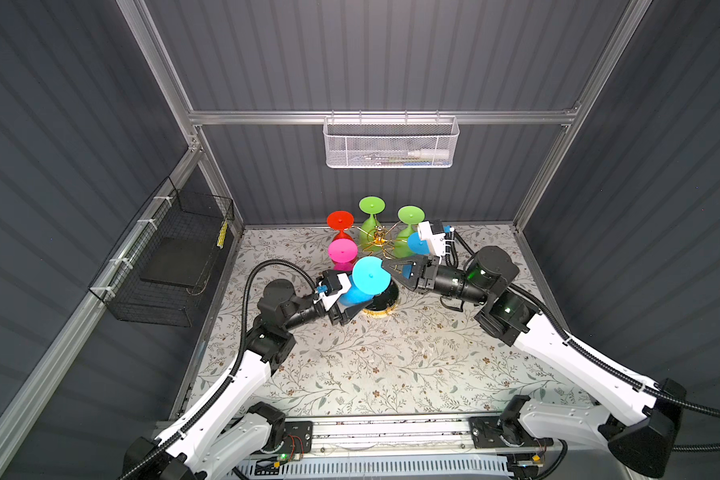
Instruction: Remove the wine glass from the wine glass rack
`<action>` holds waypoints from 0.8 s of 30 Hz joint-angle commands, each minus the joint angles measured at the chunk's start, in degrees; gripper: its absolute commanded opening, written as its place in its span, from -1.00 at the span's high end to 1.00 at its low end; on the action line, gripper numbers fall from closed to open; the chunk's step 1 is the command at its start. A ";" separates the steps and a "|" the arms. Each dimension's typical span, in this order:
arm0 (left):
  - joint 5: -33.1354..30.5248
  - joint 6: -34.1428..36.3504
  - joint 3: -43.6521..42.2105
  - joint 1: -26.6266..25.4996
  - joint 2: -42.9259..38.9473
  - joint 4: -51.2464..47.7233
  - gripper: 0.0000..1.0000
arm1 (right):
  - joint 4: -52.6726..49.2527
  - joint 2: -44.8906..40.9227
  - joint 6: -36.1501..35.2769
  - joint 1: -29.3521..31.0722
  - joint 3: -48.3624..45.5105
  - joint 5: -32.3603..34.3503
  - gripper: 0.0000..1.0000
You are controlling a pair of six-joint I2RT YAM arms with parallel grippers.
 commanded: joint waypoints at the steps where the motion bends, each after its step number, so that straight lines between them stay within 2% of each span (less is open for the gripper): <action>1: -2.93 0.83 4.97 -0.17 -1.01 -9.06 -0.50 | 0.31 -1.92 -1.87 -0.86 -0.60 1.45 0.36; 5: -8.12 -3.09 11.30 -0.17 0.26 -18.99 -0.49 | -5.67 -4.90 -6.47 -2.25 0.02 3.65 -0.21; 7: -8.58 -3.92 15.01 -0.17 1.61 -24.77 -0.49 | -8.71 -6.40 -8.88 -3.39 0.36 5.13 -0.34; 10: -9.51 -6.46 20.13 -0.17 3.93 -31.90 -0.50 | -15.82 -8.81 -15.34 -4.54 1.57 9.92 -0.35; 14: -9.59 -8.34 28.14 -0.17 7.99 -42.91 -0.51 | -27.92 -11.15 -27.56 -4.53 5.45 22.41 -0.27; 17: -8.62 -9.21 33.44 -0.17 10.92 -50.01 -0.51 | -32.38 -11.76 -35.19 -4.29 8.01 29.38 -0.20; 20: -7.58 -10.30 38.17 -0.18 13.84 -56.67 -0.49 | -33.84 -10.71 -42.30 -3.19 10.82 33.20 -0.19; 24: -5.28 -11.29 44.70 -0.17 16.76 -63.22 -0.47 | -34.23 -7.48 -48.70 -1.57 14.75 33.94 -0.21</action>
